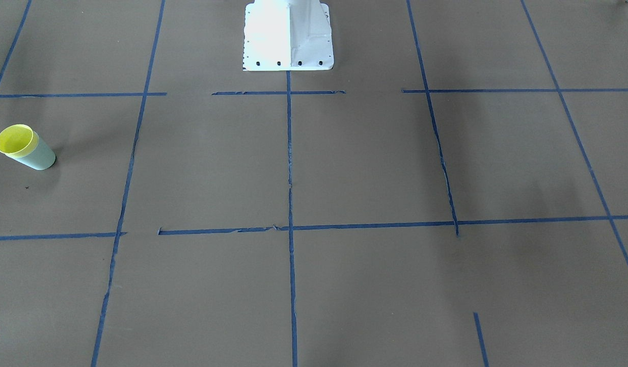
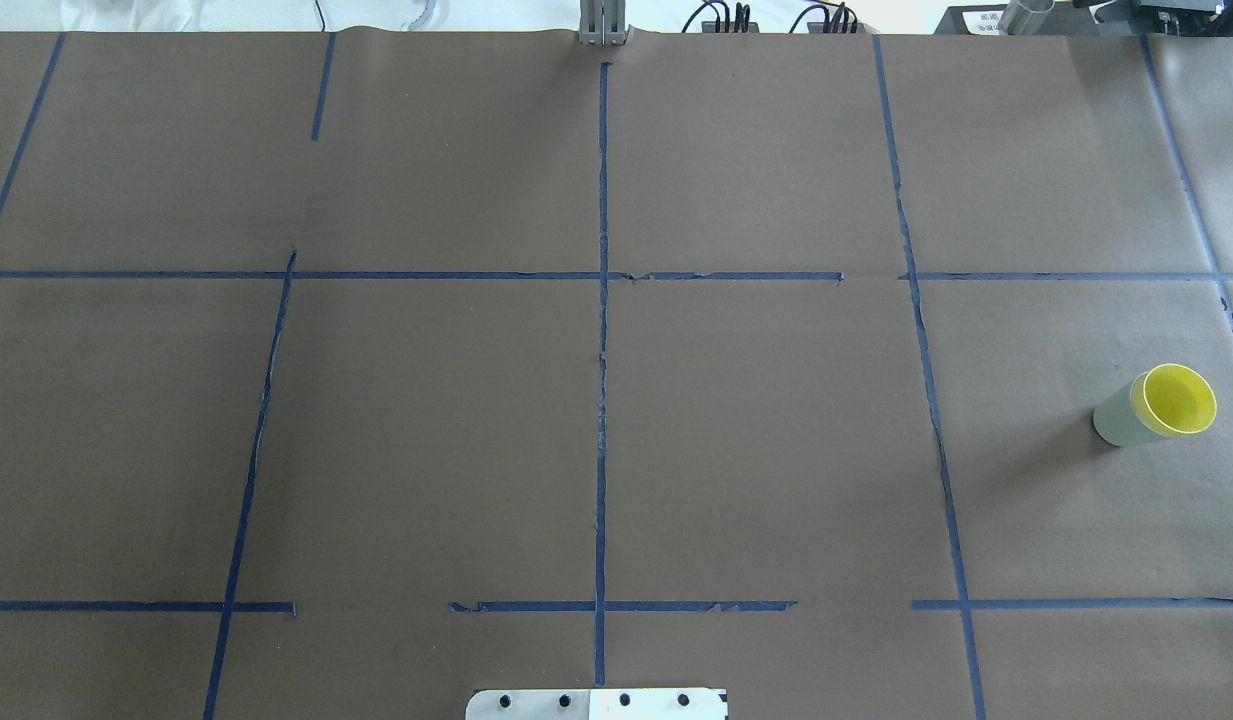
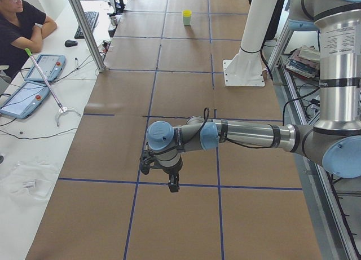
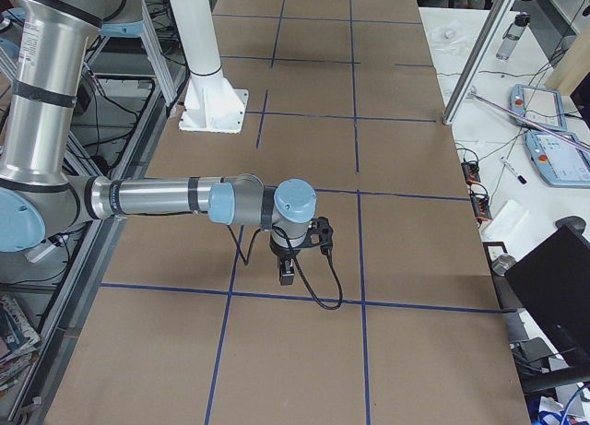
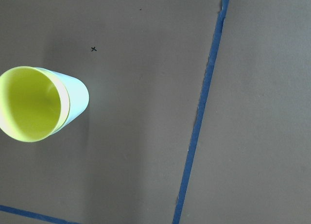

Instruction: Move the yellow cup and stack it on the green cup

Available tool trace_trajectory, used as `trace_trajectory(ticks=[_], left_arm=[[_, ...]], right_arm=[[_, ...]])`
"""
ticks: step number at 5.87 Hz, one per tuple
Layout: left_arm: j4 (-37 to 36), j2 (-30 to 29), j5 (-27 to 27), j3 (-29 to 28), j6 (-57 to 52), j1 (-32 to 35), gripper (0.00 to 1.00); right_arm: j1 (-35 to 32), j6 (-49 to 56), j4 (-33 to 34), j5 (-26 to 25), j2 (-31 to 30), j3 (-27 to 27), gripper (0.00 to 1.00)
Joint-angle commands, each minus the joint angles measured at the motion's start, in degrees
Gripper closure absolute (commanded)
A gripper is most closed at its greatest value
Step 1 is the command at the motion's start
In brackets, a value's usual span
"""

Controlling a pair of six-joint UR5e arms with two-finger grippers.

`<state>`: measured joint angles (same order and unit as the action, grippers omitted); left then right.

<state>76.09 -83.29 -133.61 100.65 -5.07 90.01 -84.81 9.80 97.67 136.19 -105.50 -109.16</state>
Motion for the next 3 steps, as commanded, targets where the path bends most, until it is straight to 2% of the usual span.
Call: trace_trajectory(ticks=[1, 3], left_arm=[[-0.2, 0.0, 0.0, -0.1, 0.1, 0.0, 0.00], [-0.1, 0.0, 0.5, -0.2, 0.1, 0.0, 0.00]], right_arm=[[0.0, 0.0, 0.0, 0.0, 0.0, 0.2, 0.00], [0.0, 0.0, 0.0, 0.0, -0.2, 0.3, 0.00]])
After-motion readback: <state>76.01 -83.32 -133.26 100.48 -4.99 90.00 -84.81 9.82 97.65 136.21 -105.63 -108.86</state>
